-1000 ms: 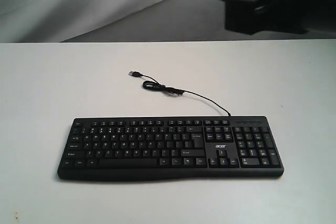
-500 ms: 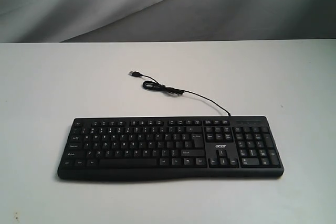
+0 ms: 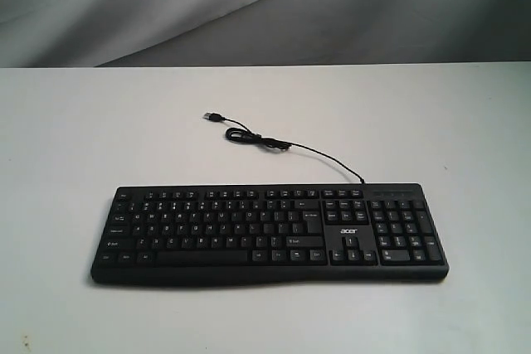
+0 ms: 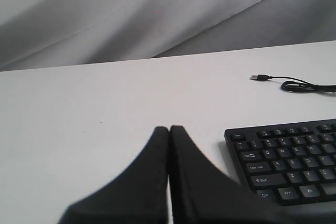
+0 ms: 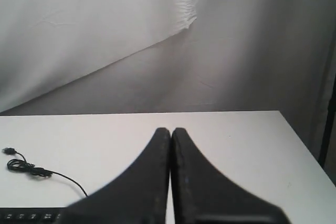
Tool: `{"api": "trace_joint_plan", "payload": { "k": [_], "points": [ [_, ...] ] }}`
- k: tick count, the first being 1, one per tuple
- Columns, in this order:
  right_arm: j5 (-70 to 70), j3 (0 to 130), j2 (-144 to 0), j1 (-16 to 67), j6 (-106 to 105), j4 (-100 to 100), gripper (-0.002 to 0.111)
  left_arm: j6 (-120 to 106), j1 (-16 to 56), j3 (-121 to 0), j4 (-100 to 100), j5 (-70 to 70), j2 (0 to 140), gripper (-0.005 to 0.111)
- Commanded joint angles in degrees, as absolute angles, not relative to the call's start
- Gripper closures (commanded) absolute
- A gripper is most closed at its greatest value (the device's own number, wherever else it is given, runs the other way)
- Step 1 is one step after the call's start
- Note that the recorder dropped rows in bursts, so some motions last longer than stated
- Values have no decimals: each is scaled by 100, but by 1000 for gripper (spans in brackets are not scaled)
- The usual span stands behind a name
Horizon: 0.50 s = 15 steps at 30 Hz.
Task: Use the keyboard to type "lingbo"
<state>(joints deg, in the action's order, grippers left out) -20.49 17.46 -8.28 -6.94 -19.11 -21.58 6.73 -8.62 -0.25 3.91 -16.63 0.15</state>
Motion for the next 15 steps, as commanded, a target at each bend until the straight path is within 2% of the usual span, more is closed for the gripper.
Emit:
{"api": "trace_joint_plan", "payload": {
  "k": [1,6,10,15],
  "points": [
    [-2103,1646,-778,-743,-1926,-1942,108,696,-873,0,345,-1636,0,106],
    [-2095,982,-499,-743,-585,-711,108,696,-873,0,345,-1636,0,106],
    [-2086,488,-212,-704,-442,-660,108,696,-873,0,345,-1636,0,106],
    [-2063,425,-212,-151,-442,-256,108,696,-873,0,345,-1636,0,106]
  ]
}}
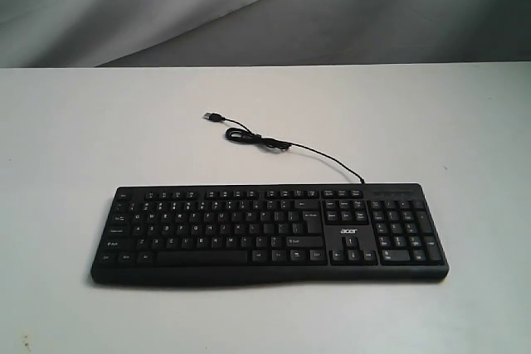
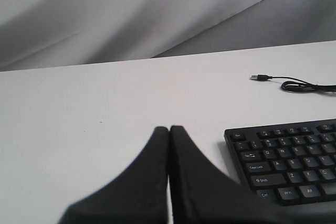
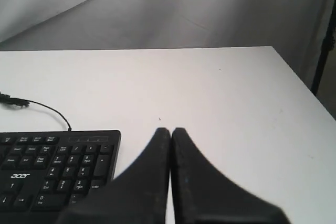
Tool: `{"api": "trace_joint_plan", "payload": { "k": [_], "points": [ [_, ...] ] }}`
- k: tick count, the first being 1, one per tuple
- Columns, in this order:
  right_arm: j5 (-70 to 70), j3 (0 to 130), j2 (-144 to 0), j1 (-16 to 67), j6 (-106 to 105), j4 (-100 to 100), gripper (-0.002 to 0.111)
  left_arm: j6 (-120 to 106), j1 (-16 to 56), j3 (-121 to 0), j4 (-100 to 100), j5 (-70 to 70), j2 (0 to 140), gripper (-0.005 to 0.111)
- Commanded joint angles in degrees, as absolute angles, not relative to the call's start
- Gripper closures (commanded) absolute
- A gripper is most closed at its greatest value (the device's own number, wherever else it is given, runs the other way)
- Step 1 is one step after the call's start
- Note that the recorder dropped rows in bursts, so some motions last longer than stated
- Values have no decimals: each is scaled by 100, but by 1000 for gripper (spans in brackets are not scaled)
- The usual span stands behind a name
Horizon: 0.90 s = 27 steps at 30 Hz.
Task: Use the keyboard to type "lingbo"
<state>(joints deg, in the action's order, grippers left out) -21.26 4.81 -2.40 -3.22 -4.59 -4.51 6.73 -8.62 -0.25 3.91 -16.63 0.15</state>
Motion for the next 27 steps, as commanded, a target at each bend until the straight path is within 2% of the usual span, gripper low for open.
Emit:
{"api": "trace_joint_plan", "payload": {
  "k": [1,27],
  "points": [
    [-1940,273,-143,-63,-442,-256,108,696,-873,0,345,-1636,0,106],
    [-1978,0,0,0,-443,-260,108,696,-873,0,345,-1636,0,106]
  ]
}}
